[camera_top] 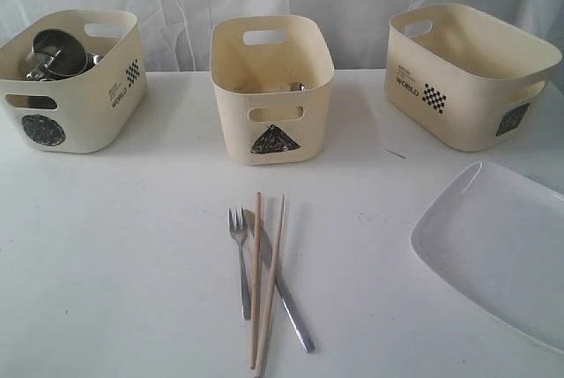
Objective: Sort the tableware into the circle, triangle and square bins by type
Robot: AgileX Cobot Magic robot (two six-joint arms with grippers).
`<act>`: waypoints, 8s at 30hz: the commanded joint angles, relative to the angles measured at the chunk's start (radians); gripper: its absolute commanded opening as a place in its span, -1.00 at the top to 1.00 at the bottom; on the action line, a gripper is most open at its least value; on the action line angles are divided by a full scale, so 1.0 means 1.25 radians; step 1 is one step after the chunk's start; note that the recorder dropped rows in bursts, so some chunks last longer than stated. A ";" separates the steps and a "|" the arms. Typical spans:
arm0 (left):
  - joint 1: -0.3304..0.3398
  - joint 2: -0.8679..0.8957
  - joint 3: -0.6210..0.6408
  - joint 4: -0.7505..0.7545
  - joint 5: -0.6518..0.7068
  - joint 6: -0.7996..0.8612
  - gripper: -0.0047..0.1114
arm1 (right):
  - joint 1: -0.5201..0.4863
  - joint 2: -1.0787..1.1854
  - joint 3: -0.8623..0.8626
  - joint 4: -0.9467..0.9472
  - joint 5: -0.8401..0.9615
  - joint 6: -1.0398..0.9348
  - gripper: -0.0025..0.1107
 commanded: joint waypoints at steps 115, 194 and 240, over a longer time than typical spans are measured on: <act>-0.003 -0.003 0.006 -0.008 0.022 0.003 0.91 | 0.392 1.173 -0.699 0.762 0.833 -0.830 0.92; -0.003 -0.003 0.006 -0.008 0.022 0.003 0.91 | 0.506 1.479 -0.954 0.323 1.050 -0.620 0.93; -0.003 -0.003 0.006 -0.008 0.022 0.003 0.91 | 0.483 1.240 -1.072 -0.031 1.167 -1.144 0.96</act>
